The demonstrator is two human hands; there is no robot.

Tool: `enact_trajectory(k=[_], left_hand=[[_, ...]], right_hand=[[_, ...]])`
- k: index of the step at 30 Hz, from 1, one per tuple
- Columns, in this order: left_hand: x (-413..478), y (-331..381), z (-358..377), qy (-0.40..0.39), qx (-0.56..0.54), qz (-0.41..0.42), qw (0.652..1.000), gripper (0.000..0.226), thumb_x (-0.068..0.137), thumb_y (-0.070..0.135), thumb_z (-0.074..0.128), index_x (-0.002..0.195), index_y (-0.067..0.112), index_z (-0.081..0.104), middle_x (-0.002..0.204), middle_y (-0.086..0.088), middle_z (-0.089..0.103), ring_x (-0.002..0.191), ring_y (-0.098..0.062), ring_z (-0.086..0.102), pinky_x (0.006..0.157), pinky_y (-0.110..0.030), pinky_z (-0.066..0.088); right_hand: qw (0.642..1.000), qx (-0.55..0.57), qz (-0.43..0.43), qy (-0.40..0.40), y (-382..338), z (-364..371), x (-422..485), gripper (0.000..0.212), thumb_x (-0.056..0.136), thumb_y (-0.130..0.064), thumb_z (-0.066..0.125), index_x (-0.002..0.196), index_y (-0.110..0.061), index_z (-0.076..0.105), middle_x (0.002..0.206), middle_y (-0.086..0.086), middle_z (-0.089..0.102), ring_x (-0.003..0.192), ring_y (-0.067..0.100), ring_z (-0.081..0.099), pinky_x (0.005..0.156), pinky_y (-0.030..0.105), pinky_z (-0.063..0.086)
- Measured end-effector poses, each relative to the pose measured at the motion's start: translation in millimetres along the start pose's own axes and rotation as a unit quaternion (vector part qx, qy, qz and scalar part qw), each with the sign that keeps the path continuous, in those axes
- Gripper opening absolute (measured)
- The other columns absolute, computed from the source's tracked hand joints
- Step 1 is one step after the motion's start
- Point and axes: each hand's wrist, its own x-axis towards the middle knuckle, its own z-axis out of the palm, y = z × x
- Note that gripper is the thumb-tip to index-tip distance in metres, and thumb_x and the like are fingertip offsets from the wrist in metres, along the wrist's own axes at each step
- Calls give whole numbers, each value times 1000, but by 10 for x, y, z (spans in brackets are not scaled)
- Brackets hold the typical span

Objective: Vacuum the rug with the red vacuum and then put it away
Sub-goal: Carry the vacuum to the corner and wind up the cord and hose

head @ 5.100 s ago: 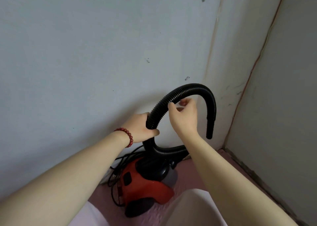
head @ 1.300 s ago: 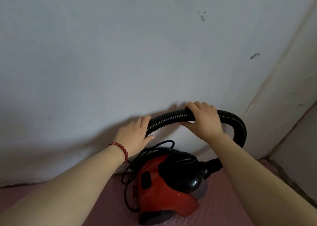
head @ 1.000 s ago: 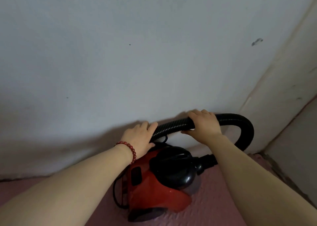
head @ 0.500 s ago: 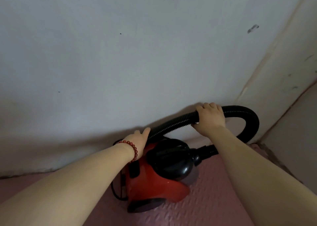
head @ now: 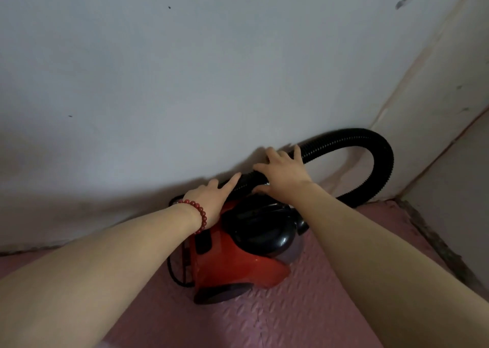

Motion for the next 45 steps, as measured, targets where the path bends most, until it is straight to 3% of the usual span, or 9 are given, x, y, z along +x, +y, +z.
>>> enact_trajectory(k=[6, 12, 16, 19, 27, 33, 38, 41, 45], left_hand=[[85, 60, 150, 13, 54, 56, 997, 87, 89, 13, 52, 148, 31, -9, 138, -11, 31, 108, -31, 54, 85, -42, 50], [121, 10, 164, 24, 51, 51, 997, 99, 81, 0, 59, 149, 28, -7, 139, -4, 27, 118, -28, 43, 88, -40, 50], [179, -27, 85, 51, 45, 64, 996, 88, 80, -4, 54, 149, 26, 7, 141, -4, 19, 126, -26, 34, 87, -37, 51], [238, -43, 72, 56, 29, 67, 996, 81, 83, 0, 51, 148, 29, 12, 136, -2, 25, 122, -23, 36, 84, -33, 49], [320, -1, 107, 39, 37, 68, 996, 74, 87, 2, 46, 147, 35, 18, 130, -1, 33, 119, -22, 36, 81, -34, 49], [309, -54, 122, 41, 36, 78, 995, 72, 89, 2, 43, 148, 34, 15, 130, 2, 35, 117, -22, 39, 83, -37, 50], [304, -105, 117, 51, 21, 86, 995, 66, 90, 3, 42, 146, 33, 22, 131, 4, 39, 117, -21, 43, 85, -40, 50], [304, -100, 119, 56, 27, 84, 994, 65, 90, 4, 43, 145, 32, 23, 133, 4, 37, 118, -21, 42, 84, -39, 50], [294, -139, 170, 63, 27, 84, 994, 67, 88, 8, 49, 145, 33, 22, 140, 4, 28, 124, -19, 37, 80, -36, 52]], right_hand=[[995, 49, 24, -83, 177, 213, 54, 58, 84, -64, 50, 131, -29, 49, 143, 4, 36, 127, 26, 43, 112, 57, 16], [992, 109, 35, -56, 298, 330, 187, 59, 80, -65, 55, 123, -24, 50, 130, -3, 50, 116, 21, 50, 106, 48, 29], [989, 120, 58, -55, 378, 440, 219, 56, 80, -66, 54, 115, -22, 56, 121, -2, 56, 113, 21, 51, 101, 41, 34], [985, 146, 70, -61, 439, 511, 227, 57, 79, -68, 53, 113, -22, 59, 118, 0, 58, 109, 21, 54, 97, 38, 38], [990, 101, 62, -78, 420, 560, 192, 57, 83, -66, 51, 122, -26, 57, 124, 0, 55, 116, 21, 49, 106, 41, 29], [985, 156, 54, 49, 427, 476, 142, 44, 75, -66, 60, 97, -28, 66, 101, -9, 65, 99, 14, 57, 91, 36, 41], [988, 127, 51, 74, 377, 436, 122, 37, 82, -60, 58, 96, -27, 68, 97, -8, 65, 90, 16, 60, 81, 28, 37], [987, 131, 46, 81, 363, 416, 106, 36, 82, -56, 60, 98, -25, 69, 99, -6, 65, 92, 18, 60, 72, 26, 39], [986, 149, -12, 72, 259, 442, 124, 37, 82, -50, 64, 107, -23, 70, 110, -8, 66, 106, 16, 58, 79, 28, 46]])
